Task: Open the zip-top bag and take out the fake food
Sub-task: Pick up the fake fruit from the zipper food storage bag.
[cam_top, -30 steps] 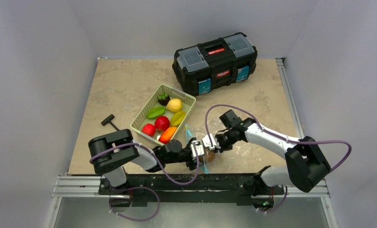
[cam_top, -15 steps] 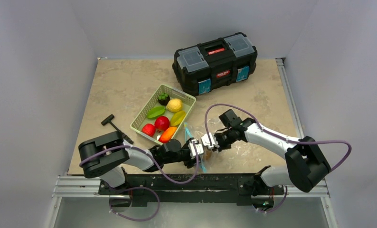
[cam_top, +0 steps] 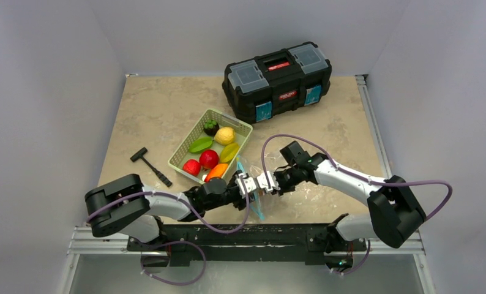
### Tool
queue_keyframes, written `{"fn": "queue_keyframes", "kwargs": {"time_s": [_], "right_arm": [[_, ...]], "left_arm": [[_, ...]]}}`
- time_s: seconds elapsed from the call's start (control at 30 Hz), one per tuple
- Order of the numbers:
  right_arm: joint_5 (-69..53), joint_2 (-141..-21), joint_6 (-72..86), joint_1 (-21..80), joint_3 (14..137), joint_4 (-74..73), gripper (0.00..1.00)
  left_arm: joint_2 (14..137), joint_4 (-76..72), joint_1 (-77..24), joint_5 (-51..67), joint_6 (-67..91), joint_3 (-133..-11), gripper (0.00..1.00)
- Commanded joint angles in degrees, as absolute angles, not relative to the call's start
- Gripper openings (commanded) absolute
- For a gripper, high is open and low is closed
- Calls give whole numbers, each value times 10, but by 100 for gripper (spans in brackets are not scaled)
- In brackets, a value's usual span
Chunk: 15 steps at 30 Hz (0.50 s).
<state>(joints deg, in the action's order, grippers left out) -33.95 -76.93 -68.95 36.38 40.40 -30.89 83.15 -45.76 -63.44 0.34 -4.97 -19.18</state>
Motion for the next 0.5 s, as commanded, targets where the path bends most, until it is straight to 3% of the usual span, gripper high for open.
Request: {"fn": "queue_keyframes", "kwargs": {"time_s": [0.0, 0.47], "right_arm": [[-336, -765, -689, 365, 418, -301, 12], [-334, -764, -691, 357, 418, -305, 11]], "left_arm": [[801, -493, -625, -12, -30, -176, 0], [753, -487, -597, -9, -5, -146, 0]]}}
